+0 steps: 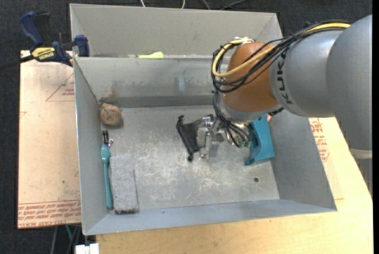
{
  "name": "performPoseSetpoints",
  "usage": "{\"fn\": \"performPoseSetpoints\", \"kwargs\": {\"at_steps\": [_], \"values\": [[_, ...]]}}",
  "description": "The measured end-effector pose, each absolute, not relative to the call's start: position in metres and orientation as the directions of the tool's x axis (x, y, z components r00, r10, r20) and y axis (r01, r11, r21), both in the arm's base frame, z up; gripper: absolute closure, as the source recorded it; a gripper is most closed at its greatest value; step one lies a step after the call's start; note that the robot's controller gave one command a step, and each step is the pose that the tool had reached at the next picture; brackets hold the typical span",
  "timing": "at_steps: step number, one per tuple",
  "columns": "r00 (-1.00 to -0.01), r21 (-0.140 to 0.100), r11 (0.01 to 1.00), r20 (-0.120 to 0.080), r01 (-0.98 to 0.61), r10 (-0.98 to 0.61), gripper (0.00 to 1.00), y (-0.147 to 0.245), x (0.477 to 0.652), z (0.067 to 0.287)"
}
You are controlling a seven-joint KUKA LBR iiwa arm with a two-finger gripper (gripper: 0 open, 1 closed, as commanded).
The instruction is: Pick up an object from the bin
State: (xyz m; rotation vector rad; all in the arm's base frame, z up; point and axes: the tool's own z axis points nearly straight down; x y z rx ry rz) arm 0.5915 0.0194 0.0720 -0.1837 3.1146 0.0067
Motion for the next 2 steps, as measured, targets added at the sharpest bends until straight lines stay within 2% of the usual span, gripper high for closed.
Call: {"fn": "performPoseSetpoints", "kwargs": {"at_steps": [2], "values": [[-0.994,0.005,0.994,-0.016,-0.105,-0.105,1.0,0.021,0.595,0.2]]}}
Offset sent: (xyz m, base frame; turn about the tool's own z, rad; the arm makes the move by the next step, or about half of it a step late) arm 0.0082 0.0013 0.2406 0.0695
